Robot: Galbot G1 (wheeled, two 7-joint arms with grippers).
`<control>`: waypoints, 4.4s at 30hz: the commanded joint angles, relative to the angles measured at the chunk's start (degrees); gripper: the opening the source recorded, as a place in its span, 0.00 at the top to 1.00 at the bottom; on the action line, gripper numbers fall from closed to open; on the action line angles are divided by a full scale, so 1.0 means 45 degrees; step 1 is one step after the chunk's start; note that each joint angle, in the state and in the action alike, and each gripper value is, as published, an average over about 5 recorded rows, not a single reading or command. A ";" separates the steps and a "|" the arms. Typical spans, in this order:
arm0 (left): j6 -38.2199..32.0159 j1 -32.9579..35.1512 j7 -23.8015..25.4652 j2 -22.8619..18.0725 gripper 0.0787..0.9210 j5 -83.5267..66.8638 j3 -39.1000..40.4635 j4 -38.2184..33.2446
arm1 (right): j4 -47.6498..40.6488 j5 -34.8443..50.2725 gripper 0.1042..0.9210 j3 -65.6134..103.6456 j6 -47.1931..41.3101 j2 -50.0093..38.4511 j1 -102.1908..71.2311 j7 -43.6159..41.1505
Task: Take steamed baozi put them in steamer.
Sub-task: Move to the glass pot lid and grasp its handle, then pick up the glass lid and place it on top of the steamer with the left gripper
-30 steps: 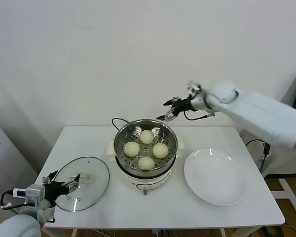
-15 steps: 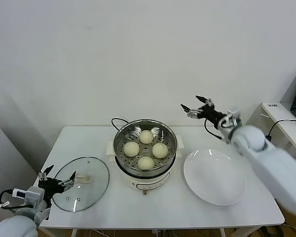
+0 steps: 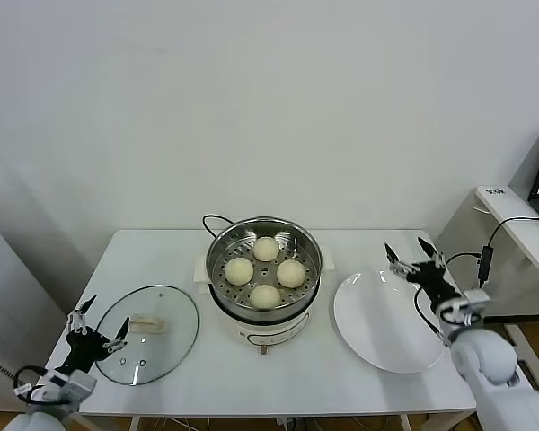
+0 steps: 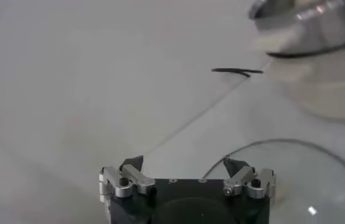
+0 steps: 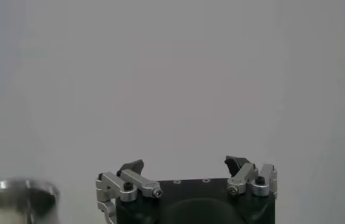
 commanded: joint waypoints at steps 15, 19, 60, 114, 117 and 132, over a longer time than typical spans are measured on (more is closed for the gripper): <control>-0.2793 -0.1433 -0.2346 -0.3323 0.12 1.2980 0.0513 0.4062 | -0.0233 -0.1974 0.12 0.2057 0.0699 0.2109 -0.1932 -0.0667; -0.2785 -0.1617 -0.2436 -0.3418 0.12 1.3112 0.0622 0.4413 | -0.0244 -0.1995 0.12 0.1950 0.0651 0.2120 -0.1904 -0.0792; -0.2873 -0.3485 -0.2224 -0.3929 0.38 1.2783 0.0910 0.5609 | -0.0239 -0.1934 0.12 0.1779 0.0506 0.2390 -0.2051 -0.0997; 0.7350 -1.0116 0.6026 -0.4255 0.97 1.4240 0.9300 0.0282 | 0.0069 -0.1541 0.12 0.2163 0.0425 0.1419 -0.1835 -0.1018; 0.7278 -1.0056 0.5995 -0.4799 0.97 1.4681 0.9372 0.0685 | 0.0022 -0.1590 0.12 0.2165 0.0457 0.1431 -0.1856 -0.1050; 0.7261 -1.0173 0.5799 -0.6556 0.97 1.5812 0.9690 0.2081 | -0.0102 -0.1772 0.12 0.1977 0.0512 0.1487 -0.1866 -0.1084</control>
